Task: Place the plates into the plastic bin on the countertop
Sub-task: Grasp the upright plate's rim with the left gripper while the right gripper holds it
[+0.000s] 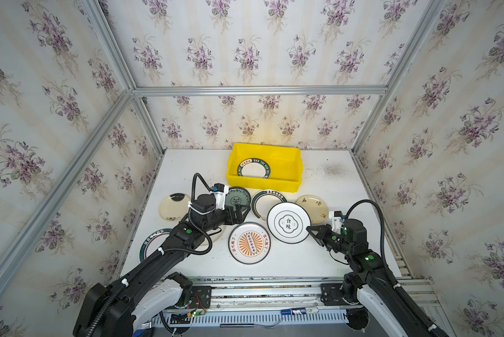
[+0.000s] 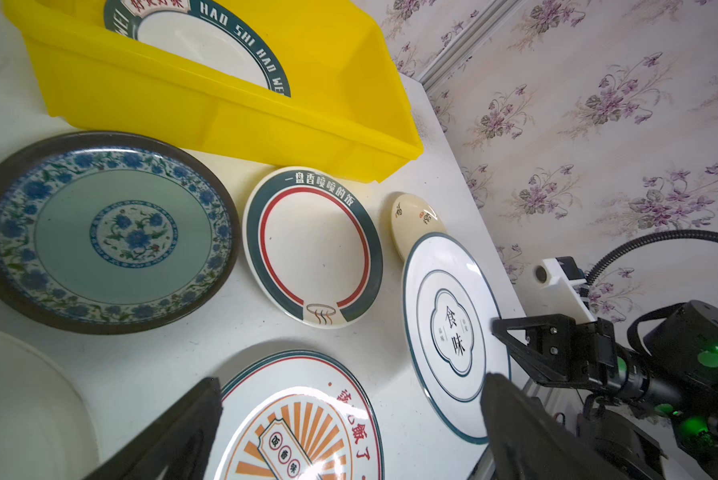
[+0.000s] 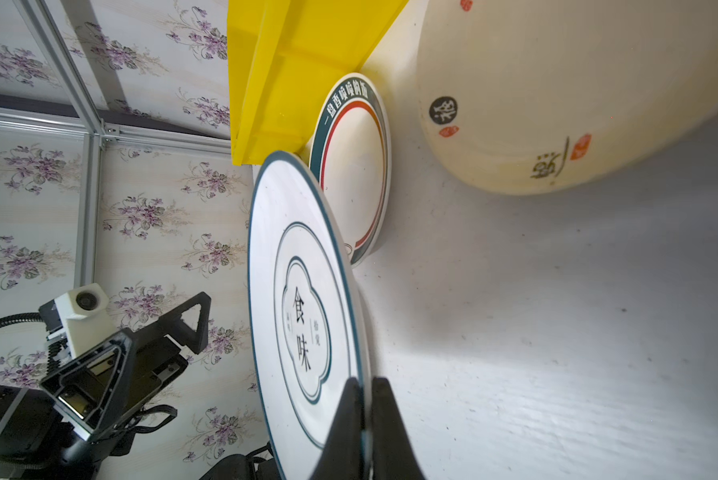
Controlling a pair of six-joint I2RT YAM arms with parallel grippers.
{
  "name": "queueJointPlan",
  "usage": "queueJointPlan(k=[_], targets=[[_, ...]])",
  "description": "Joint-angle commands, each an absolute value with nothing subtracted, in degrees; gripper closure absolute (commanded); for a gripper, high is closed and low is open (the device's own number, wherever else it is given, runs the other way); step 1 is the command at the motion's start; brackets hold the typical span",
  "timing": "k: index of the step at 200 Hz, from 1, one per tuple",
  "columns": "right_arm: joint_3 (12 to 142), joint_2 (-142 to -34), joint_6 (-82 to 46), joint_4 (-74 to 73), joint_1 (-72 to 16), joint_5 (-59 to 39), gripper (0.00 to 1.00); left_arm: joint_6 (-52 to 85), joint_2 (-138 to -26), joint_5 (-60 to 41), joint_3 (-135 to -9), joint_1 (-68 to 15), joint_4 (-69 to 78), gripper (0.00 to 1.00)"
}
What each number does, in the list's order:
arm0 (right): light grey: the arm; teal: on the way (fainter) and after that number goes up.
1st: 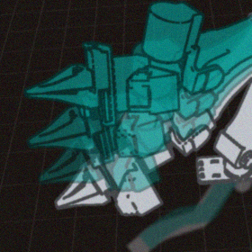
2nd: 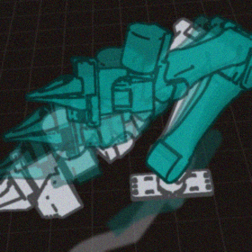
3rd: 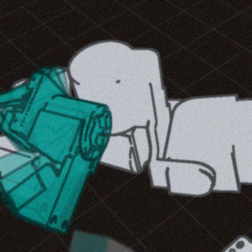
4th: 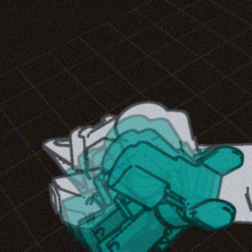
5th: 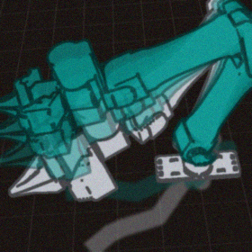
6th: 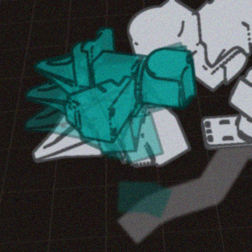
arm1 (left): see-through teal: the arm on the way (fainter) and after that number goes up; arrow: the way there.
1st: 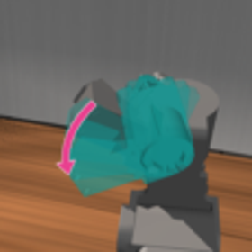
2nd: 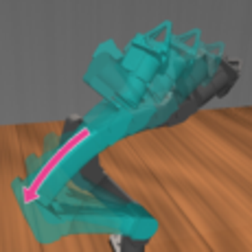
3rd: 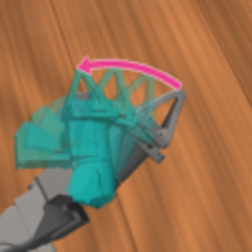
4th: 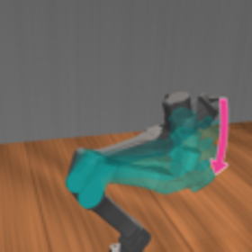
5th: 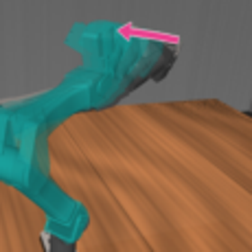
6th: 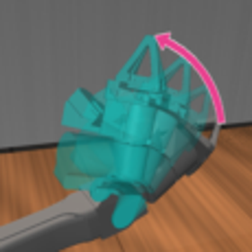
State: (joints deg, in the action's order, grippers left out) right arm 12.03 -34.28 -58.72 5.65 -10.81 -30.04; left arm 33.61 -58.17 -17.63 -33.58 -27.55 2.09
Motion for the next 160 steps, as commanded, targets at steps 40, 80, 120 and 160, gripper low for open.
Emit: queueJointPlan(k=[40, 80, 120, 160], targets=[[14.26, -38.56, -58.71, -3.68, -10.81, -32.96, 1.00, 36.61, -61.29, -20.04, -34.45, -28.98, 8.12, 0.00], [14.59, -38.92, -58.61, -4.86, -10.81, -32.86, 1.00, 37.22, -64.60, -19.84, -35.90, -31.18, 9.65, 0.00], [14.59, -38.44, -59.12, -6.32, -10.81, -33.56, 1.00, 38.03, -68.72, -20.31, -38.43, -34.30, 11.81, 0.03], [14.24, -35.31, -59.59, -5.57, -10.83, -33.49, 1.00, 39.80, -73.32, -20.89, -39.37, -36.69, 14.81, 0.20]])
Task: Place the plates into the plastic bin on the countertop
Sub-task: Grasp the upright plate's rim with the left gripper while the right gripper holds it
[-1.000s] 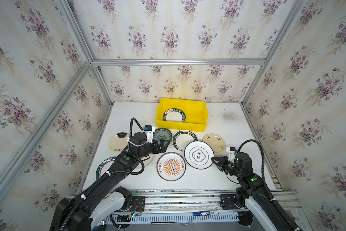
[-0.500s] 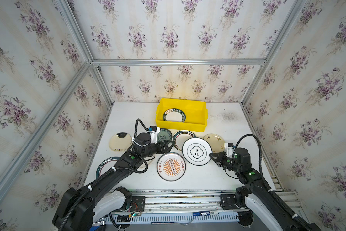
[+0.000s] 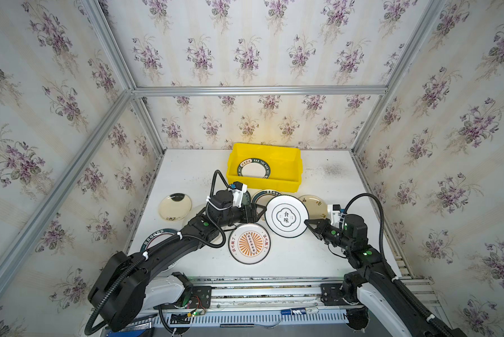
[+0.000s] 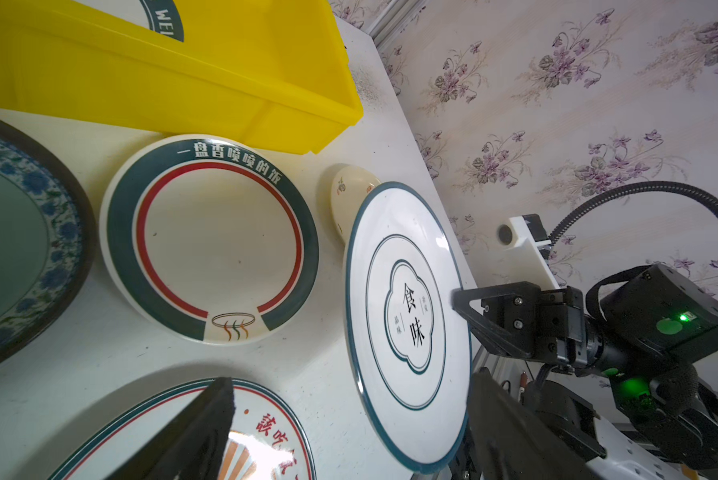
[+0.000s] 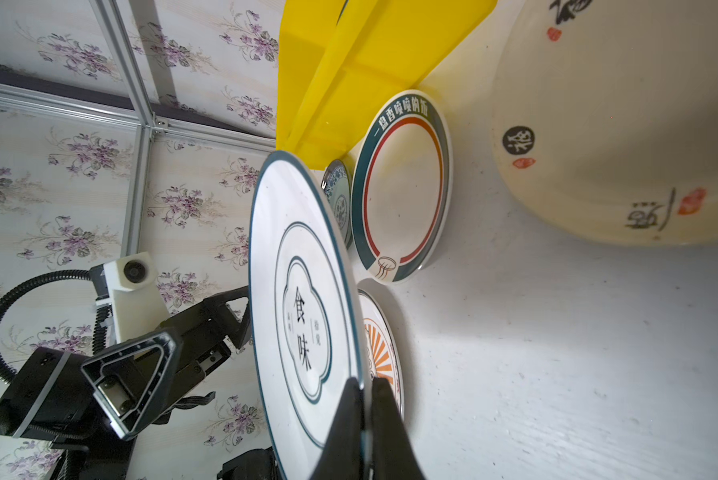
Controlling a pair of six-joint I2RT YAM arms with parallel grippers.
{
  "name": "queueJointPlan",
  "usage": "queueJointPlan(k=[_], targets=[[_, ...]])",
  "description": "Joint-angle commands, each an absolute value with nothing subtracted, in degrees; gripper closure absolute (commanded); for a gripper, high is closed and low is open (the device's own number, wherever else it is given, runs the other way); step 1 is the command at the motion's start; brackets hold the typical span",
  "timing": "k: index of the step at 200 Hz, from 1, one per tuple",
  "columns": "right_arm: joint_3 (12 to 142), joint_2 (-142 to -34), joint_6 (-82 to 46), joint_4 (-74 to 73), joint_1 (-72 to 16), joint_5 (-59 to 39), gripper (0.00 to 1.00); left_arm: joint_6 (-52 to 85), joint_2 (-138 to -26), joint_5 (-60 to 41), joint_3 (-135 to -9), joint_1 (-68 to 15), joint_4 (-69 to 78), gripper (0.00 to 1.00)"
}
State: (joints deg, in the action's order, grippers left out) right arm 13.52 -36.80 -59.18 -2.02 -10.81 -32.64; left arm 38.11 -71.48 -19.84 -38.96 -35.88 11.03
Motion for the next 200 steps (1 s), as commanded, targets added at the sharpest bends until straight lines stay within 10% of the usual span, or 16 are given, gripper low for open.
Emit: queueJointPlan(k=[1, 94, 200], targets=[[14.24, -35.28, -59.59, -5.51, -10.82, -33.44, 1.00, 39.85, -73.40, -20.86, -39.37, -36.80, 14.88, 0.20], [13.79, -33.90, -59.96, -5.33, -10.81, -33.88, 1.00, 43.34, -80.07, -21.72, -42.59, -39.73, 16.52, 0.77], [15.86, -33.77, -57.30, -1.76, -10.93, -34.37, 0.91, 43.07, -82.35, -21.81, -44.66, -39.73, 15.66, 1.00]])
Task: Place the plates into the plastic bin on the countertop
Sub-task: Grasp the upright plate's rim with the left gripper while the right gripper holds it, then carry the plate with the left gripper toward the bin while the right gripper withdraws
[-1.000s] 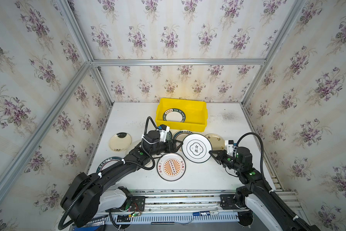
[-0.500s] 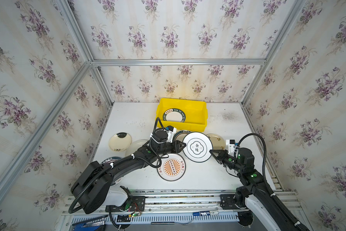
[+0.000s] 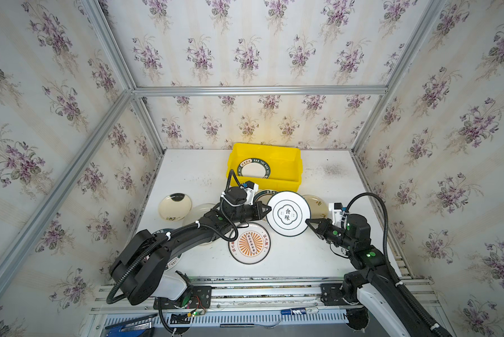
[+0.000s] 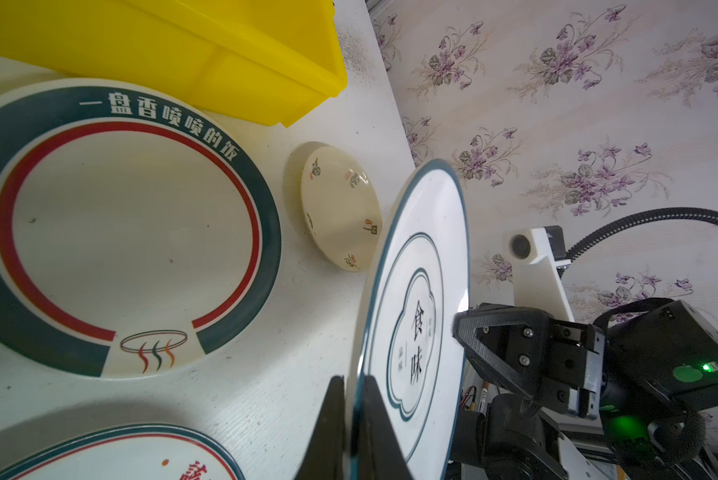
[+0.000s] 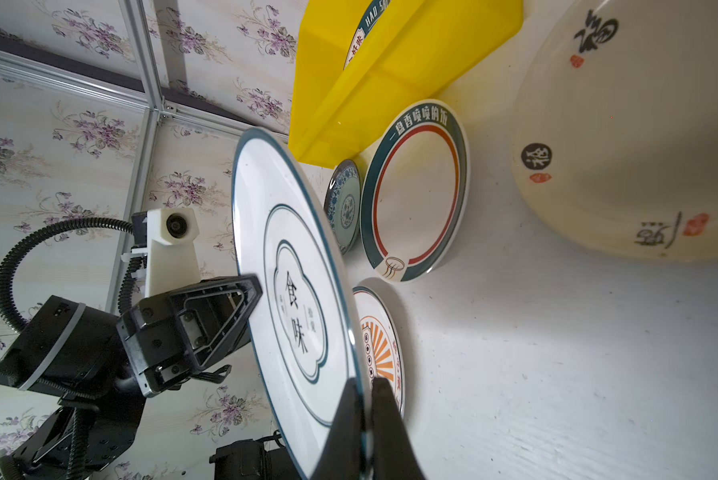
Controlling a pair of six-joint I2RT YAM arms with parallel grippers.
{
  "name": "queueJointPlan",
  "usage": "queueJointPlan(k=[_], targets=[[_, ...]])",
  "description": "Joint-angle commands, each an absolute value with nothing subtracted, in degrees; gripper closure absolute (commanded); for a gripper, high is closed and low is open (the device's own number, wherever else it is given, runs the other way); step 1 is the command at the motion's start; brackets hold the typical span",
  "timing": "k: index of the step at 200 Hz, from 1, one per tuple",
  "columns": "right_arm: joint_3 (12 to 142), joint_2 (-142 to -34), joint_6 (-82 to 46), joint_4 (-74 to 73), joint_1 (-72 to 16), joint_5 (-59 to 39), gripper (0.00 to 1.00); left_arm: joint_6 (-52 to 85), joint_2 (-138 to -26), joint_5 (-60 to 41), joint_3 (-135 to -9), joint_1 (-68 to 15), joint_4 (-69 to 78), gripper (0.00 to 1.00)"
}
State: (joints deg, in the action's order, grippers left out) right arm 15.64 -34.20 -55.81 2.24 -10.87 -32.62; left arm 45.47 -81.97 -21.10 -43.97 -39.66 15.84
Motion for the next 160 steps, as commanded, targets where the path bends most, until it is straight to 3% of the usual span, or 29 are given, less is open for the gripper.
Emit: queueJointPlan(k=[1, 24, 57, 86, 160], targets=[[15.84, -33.76, -57.30, -1.76, -10.91, -34.37, 0.90, 43.02, -82.35, -21.80, -44.74, -39.73, 15.61, 1.00], [15.56, -32.84, -57.23, -1.76, -10.90, -34.28, 0.57, 42.74, -82.34, -21.68, -45.01, -39.73, 15.05, 1.00], [14.81, -31.65, -57.04, -0.62, -10.90, -33.93, 0.29, 42.25, -81.83, -20.93, -45.52, -39.64, 14.28, 1.00], [14.18, -30.87, -57.29, -0.74, -10.90, -34.10, 0.21, 41.58, -81.30, -20.13, -46.34, -39.55, 13.12, 1.00], [13.71, -30.51, -57.57, -0.44, -10.94, -34.12, 0.19, 41.13, -80.64, -19.04, -48.06, -39.07, 12.14, 1.00]])
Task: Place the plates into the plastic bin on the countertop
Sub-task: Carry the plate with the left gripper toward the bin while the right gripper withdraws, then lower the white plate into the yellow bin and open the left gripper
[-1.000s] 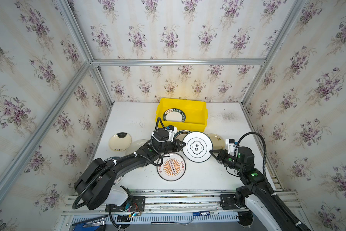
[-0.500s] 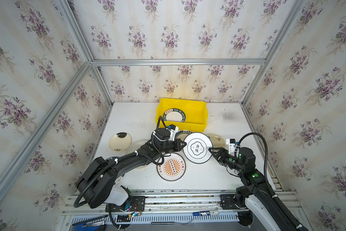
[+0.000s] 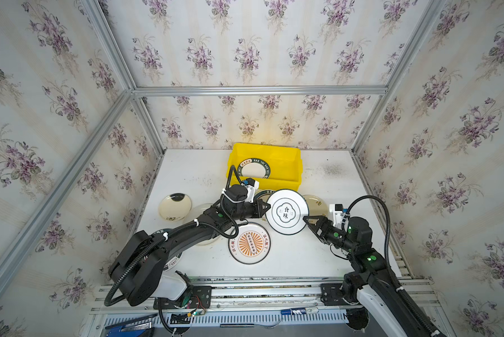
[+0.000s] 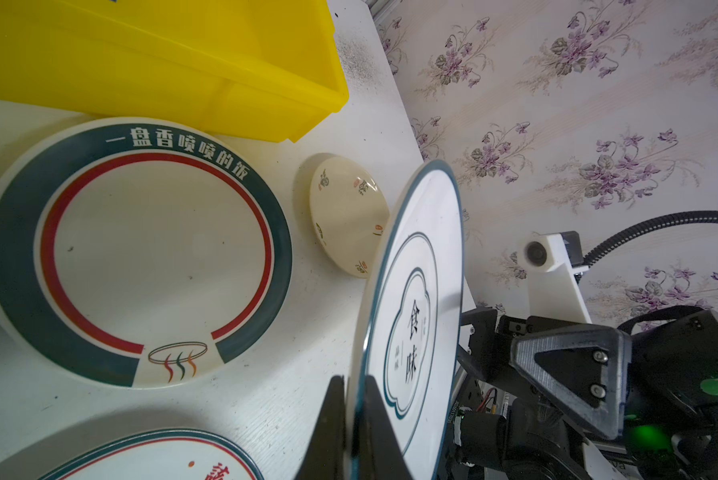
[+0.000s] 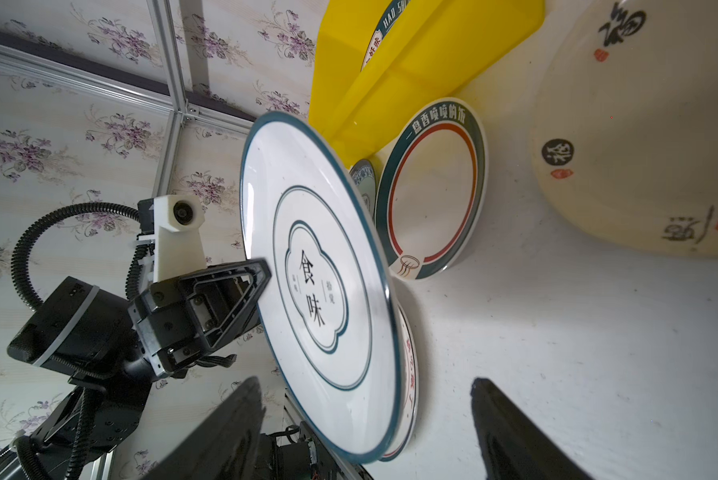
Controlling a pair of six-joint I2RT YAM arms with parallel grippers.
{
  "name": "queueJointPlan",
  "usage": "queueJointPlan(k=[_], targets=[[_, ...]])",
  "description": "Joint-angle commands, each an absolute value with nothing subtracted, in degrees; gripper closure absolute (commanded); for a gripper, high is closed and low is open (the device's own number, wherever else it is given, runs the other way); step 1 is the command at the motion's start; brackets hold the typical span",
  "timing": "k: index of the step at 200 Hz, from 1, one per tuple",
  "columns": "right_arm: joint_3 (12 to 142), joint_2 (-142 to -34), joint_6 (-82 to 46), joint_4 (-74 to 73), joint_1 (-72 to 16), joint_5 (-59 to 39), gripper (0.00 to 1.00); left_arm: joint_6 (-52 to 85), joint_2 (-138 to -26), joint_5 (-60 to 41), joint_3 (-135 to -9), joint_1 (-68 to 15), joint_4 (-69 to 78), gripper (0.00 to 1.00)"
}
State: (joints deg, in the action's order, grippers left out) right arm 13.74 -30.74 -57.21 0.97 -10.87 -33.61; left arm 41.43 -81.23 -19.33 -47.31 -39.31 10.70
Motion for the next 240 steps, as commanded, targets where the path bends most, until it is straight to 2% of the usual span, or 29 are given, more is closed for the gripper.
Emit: queueJointPlan(k=[1, 26, 41, 79, 107, 157, 240], targets=[[13.71, -30.46, -57.57, -0.44, -10.96, -34.11, 0.19, 41.13, -80.62, -18.97, -48.07, -39.05, 12.14, 1.00], [13.28, -29.72, -57.65, -0.35, -10.90, -33.93, 0.19, 40.79, -80.16, -18.26, -49.35, -37.78, 11.58, 1.00], [12.93, -29.29, -57.70, -0.97, -10.90, -34.31, 0.23, 40.07, -80.31, -17.64, -50.84, -36.82, 11.21, 1.00], [12.37, -29.69, -58.13, -1.86, -10.90, -35.02, 0.22, 38.11, -83.22, -16.50, -57.72, -33.09, 9.28, 1.00], [12.97, -29.47, -56.94, 0.54, -10.82, -34.93, 0.22, 33.52, -85.73, -10.82, -64.36, -32.20, 5.47, 1.00], [13.37, -26.13, -54.62, 5.83, -10.81, -33.49, 0.22, 27.78, -94.87, -3.30, -76.49, -27.82, 0.13, 1.00], [13.94, -23.50, -53.09, 11.50, -10.74, -31.16, 0.22, 27.00, -110.48, -4.47, -91.51, -21.36, -4.90, 1.00]])
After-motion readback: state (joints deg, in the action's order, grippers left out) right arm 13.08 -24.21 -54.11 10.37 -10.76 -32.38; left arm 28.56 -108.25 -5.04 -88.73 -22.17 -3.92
